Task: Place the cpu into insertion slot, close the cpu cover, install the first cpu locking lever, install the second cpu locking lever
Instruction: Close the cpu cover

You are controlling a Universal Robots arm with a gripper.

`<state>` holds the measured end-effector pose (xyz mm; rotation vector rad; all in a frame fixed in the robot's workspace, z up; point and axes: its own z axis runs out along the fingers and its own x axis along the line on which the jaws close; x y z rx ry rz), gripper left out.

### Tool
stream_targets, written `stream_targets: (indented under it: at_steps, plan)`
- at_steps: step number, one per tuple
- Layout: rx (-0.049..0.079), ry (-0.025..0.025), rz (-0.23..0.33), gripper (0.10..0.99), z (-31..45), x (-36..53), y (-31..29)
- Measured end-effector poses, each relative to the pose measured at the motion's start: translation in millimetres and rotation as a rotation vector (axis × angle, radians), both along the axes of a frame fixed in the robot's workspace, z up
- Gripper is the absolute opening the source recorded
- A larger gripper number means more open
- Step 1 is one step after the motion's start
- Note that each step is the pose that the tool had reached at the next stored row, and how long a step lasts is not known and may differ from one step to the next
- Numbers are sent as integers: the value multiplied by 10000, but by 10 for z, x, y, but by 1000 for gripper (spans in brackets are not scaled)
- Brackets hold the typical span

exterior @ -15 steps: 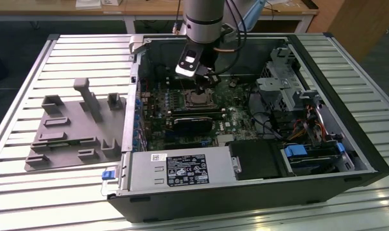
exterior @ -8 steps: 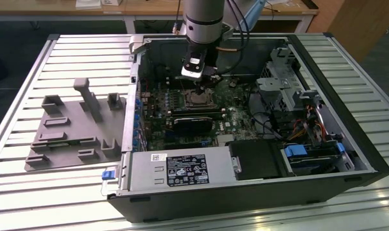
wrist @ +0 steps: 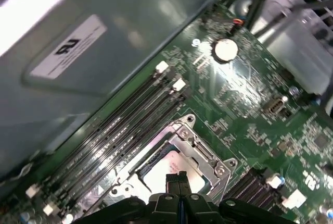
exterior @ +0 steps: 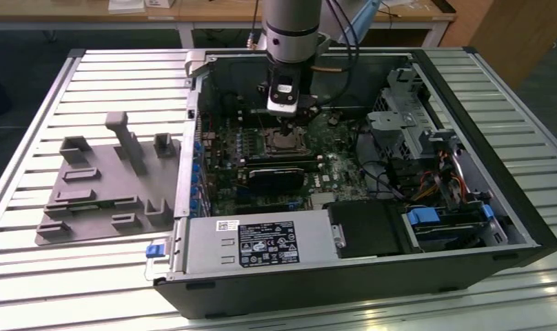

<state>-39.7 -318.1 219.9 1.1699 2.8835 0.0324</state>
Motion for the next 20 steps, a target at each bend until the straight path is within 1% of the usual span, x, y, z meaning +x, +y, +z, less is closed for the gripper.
stream_targets:
  at_steps: [20]
  plan:
    - [-1,0,3630,102,-10,0,0]
